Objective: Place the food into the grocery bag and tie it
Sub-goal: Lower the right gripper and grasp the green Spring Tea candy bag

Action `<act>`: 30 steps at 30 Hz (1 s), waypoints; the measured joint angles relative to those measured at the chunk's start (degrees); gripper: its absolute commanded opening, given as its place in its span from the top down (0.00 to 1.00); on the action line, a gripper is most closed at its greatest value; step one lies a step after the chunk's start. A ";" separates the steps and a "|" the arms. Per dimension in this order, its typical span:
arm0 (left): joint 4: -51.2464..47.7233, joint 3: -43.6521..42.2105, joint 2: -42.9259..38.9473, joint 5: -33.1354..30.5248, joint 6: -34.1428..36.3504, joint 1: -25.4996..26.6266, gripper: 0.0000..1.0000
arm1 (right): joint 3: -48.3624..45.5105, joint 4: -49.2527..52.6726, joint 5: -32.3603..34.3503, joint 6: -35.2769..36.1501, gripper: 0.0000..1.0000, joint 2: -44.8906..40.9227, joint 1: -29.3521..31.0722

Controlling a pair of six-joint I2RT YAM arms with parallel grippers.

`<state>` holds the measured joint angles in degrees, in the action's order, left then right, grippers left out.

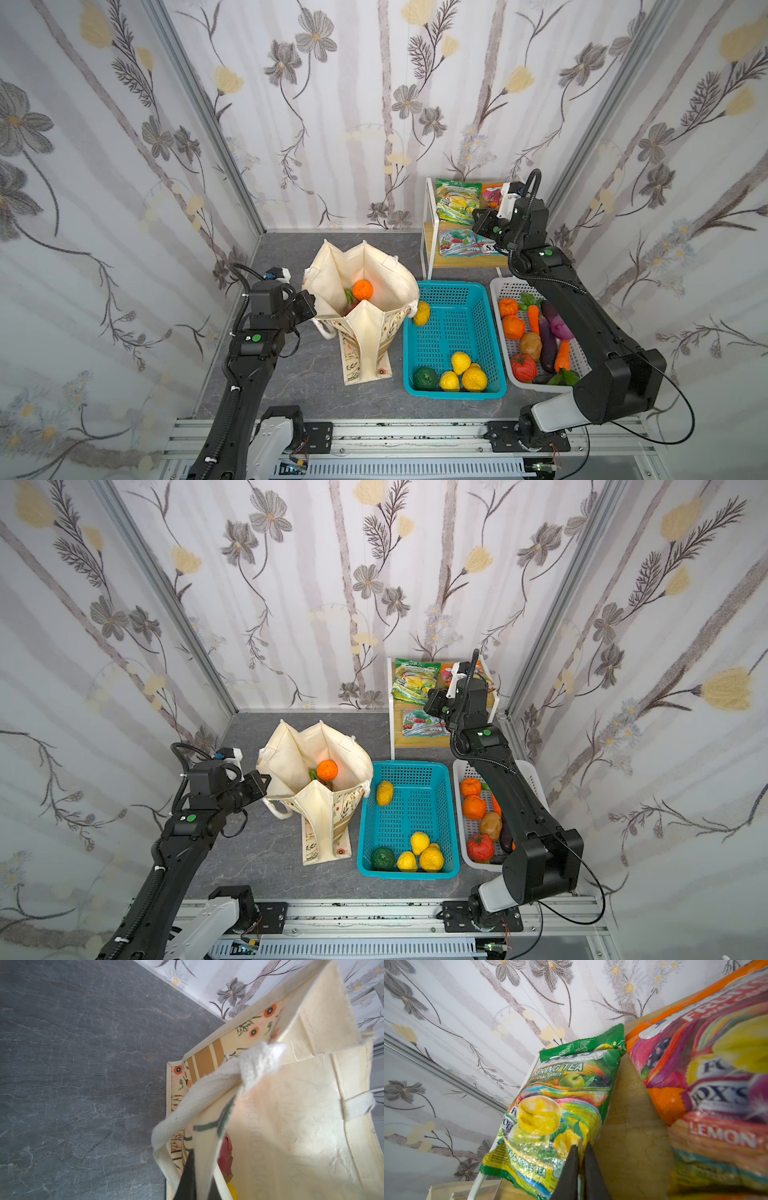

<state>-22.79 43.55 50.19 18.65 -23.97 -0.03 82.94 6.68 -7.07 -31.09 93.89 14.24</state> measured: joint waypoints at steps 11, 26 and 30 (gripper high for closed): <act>0.00 0.09 0.13 0.00 0.00 0.00 1.00 | -3.02 -0.46 -1.20 -0.17 0.51 -4.35 0.00; -0.22 0.46 -0.39 0.20 -0.09 0.09 1.00 | -4.00 -3.45 -4.28 -1.86 0.54 -2.56 0.00; -0.22 0.46 -0.44 0.20 -0.24 0.09 1.00 | -3.98 -5.92 -4.74 -1.86 0.62 -1.05 0.00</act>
<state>-23.00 44.01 49.76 18.85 -24.21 0.05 78.96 0.75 -11.81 -32.95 92.84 14.24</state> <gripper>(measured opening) 0.051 0.435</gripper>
